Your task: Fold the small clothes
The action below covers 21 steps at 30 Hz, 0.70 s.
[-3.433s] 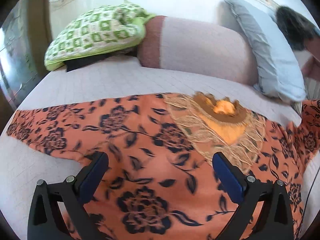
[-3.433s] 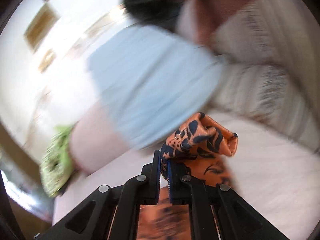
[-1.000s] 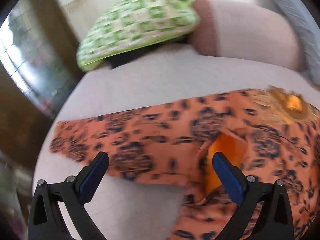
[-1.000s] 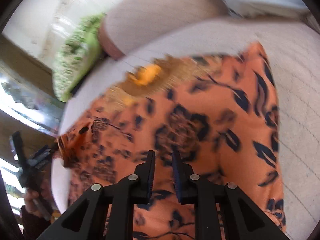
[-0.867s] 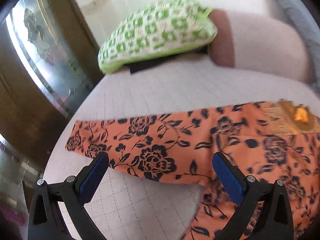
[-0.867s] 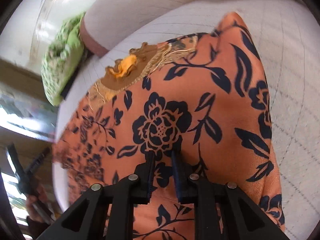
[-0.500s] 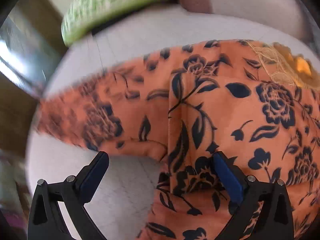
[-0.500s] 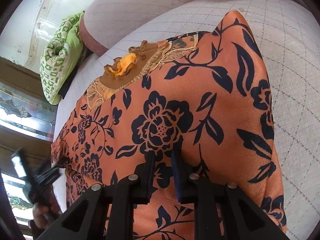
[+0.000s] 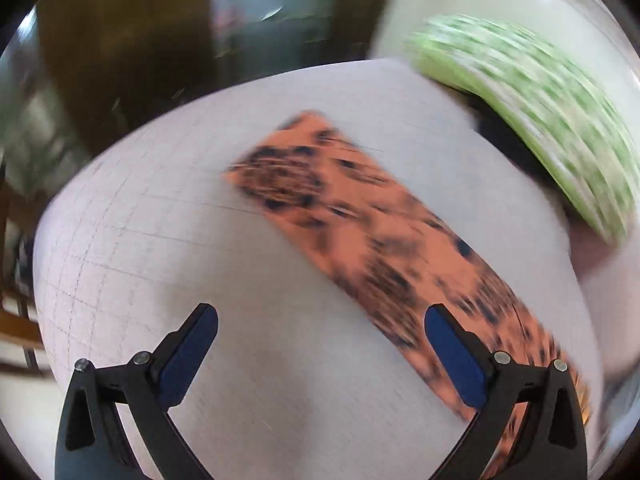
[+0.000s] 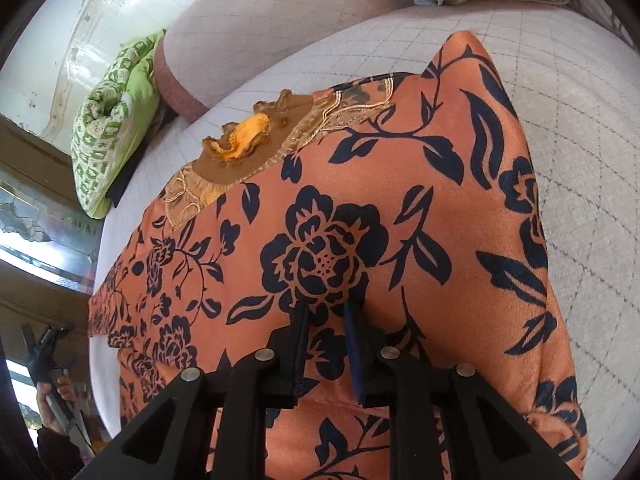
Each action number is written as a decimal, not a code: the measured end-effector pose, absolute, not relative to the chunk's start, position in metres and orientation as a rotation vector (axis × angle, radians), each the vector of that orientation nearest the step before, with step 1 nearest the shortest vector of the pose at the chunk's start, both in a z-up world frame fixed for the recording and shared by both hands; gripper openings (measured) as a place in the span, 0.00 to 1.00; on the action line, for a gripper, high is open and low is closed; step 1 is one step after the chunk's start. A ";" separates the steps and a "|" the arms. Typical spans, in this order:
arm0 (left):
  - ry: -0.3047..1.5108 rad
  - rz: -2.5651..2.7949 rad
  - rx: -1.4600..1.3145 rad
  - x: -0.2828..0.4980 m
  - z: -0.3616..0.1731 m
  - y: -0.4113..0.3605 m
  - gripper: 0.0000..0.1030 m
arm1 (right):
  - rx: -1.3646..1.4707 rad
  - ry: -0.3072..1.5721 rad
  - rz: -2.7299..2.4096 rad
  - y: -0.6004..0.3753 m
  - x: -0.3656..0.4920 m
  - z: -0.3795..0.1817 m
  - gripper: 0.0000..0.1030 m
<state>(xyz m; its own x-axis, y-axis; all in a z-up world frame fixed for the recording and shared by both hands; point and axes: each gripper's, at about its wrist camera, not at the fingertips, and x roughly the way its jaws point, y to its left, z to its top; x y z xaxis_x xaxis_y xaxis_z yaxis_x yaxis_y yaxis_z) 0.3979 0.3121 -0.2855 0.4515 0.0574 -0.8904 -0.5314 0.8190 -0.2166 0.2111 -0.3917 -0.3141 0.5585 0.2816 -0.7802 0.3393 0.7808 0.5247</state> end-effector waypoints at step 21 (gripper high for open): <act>0.928 0.322 -0.744 0.458 -0.330 0.352 0.57 | 0.522 0.915 -0.099 -0.369 0.218 -0.309 0.25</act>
